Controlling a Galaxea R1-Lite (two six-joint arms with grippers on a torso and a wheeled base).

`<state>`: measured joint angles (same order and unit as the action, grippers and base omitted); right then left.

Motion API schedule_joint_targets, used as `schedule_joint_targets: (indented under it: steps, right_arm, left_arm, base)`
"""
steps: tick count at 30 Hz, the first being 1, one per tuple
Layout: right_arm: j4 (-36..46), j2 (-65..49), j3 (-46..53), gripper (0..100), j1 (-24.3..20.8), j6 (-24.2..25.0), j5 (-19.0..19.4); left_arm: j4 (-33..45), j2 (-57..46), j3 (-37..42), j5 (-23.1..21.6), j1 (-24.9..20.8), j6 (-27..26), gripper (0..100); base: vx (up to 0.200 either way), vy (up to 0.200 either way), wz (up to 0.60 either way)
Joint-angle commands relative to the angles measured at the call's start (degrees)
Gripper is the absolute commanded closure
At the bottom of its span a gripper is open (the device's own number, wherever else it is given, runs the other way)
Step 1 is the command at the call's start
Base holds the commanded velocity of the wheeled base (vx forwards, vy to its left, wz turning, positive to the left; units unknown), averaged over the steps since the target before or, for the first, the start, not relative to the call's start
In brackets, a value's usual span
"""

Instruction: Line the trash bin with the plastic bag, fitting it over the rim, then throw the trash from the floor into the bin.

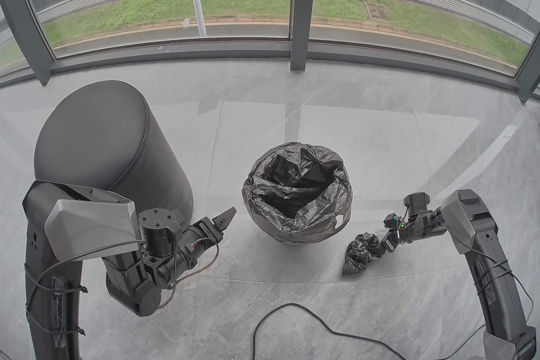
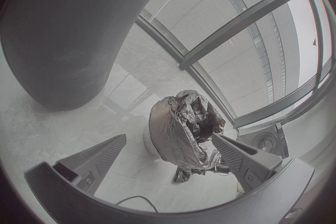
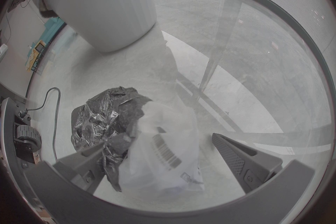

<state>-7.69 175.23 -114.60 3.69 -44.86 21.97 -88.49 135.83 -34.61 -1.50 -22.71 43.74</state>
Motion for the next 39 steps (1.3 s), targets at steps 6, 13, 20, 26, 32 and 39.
schedule_joint_targets:
  steps: [6, 13, 20, 26, 32, 39]
  right_arm:
    - [-4.7, 2.05, 0.01, 100, 0.53, -0.4, 2.2]
    - [-14.37, -6.13, 0.01, 100, 2.81, 5.57, 3.87]
    - [-7.95, -18.61, 0.01, 100, 5.1, 11.46, 3.87]
    - [8.04, -29.07, 0.01, 100, 2.37, 15.86, 3.78]
    - [20.79, -37.59, 0.01, 100, -6.24, 15.95, 2.73]
    - [23.78, -47.61, 0.01, 100, -12.22, 14.36, -2.72]
  left_arm:
    - [-0.01, -0.56, -0.46, 0.01, 0.39, -0.23, 0]
    - [-0.01, -3.55, 0.07, -0.08, 0.39, -0.23, 0]
    - [-0.01, -9.0, 1.47, 0.01, 0.39, -0.23, 0]
    - [-0.01, -13.57, 3.67, 0.01, 0.39, -0.06, 0]
    - [-0.01, -15.15, 5.17, 0.01, -0.49, -0.32, 0]
    - [-0.01, -17.09, 5.69, 0.01, -0.67, -0.23, 0]
  base:
    - [0.0, 0.0, 0.0]
    - [0.0, 0.0, 0.0]
    - [0.0, 0.0, 0.0]
    - [0.0, 0.0, 0.0]
    - [0.0, 0.0, 0.0]
    - [0.0, 0.0, 0.0]
